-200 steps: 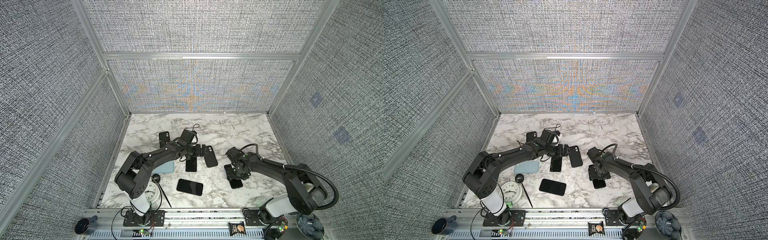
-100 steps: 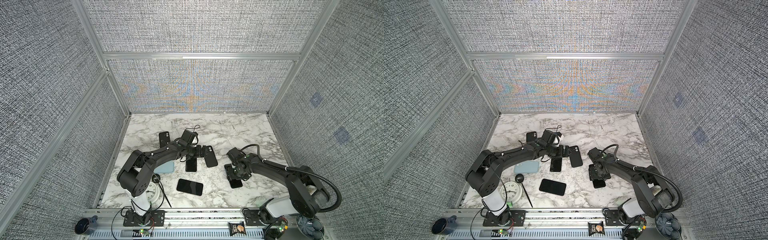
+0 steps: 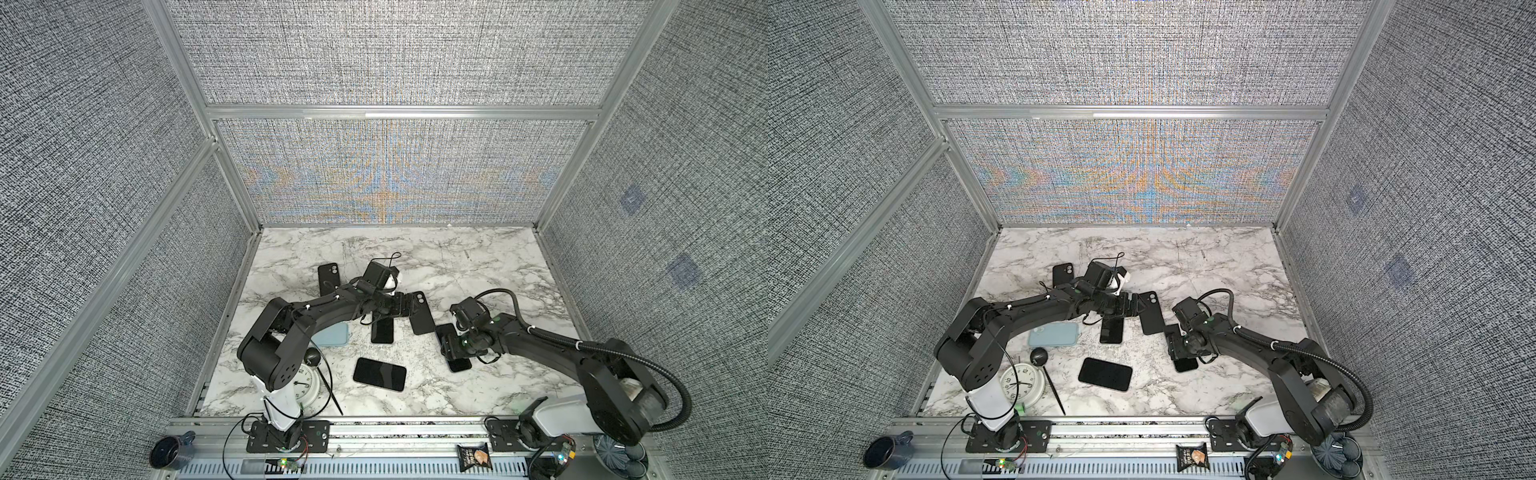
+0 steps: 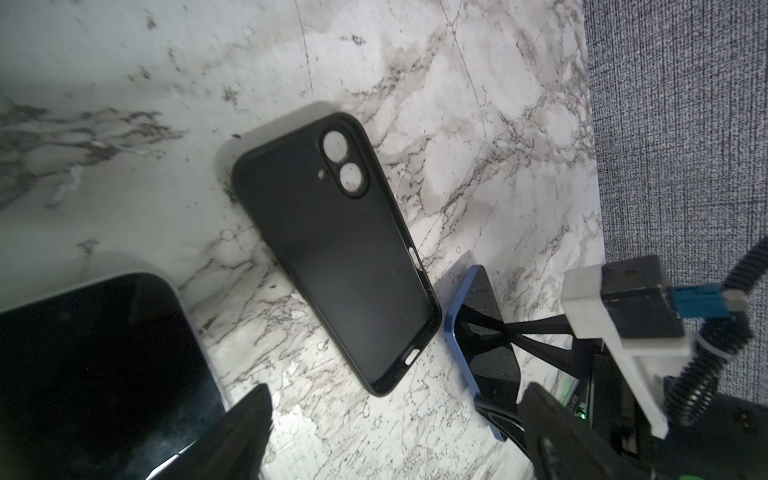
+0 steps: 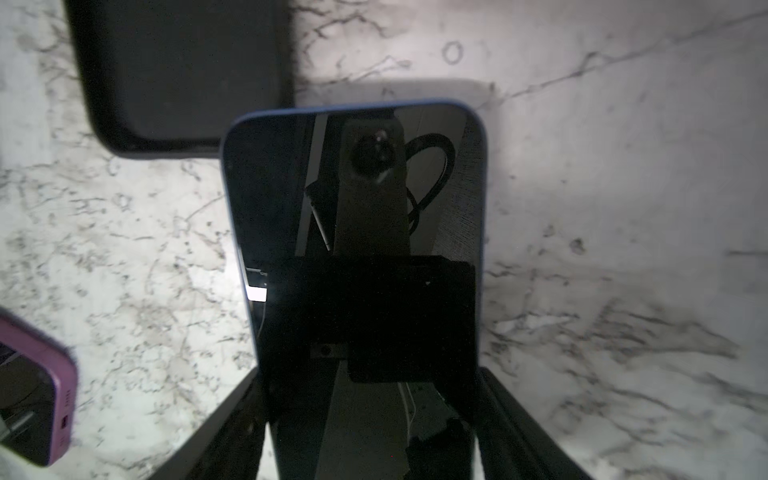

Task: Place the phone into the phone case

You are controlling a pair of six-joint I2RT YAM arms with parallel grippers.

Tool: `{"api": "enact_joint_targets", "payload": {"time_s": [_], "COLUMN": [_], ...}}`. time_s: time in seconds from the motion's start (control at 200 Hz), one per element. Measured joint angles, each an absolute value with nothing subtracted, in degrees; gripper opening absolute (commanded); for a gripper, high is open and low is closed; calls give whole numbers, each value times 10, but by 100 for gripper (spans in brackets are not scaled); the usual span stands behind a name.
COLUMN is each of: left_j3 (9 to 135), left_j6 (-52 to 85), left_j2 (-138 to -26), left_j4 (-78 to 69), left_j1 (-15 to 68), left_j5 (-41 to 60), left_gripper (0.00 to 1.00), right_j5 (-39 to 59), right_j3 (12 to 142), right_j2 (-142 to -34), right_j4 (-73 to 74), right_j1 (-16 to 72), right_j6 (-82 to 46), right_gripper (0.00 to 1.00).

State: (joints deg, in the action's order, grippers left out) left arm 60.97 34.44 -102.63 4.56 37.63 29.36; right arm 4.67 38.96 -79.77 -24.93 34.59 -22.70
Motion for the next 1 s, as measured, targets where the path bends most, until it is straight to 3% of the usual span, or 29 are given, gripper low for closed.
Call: {"api": "enact_joint_targets", "payload": {"time_s": [0.29, 0.635, 1.0], "left_j3": [597, 596, 597], "left_j6": [354, 361, 365], "left_j2": [-1049, -1082, -1104], "left_j4": [-4, -57, -88], "left_j1": [377, 389, 389], "left_j5": [362, 416, 444], "left_gripper": [87, 73, 44], "right_j5": [61, 67, 69], "right_j3": [385, 392, 397], "right_j2": [-778, -783, -785], "right_j4": [-212, -188, -175], "right_j1": [361, 368, 375], "right_j6": [-225, -222, -219], "right_gripper": [59, 58, 58]}}
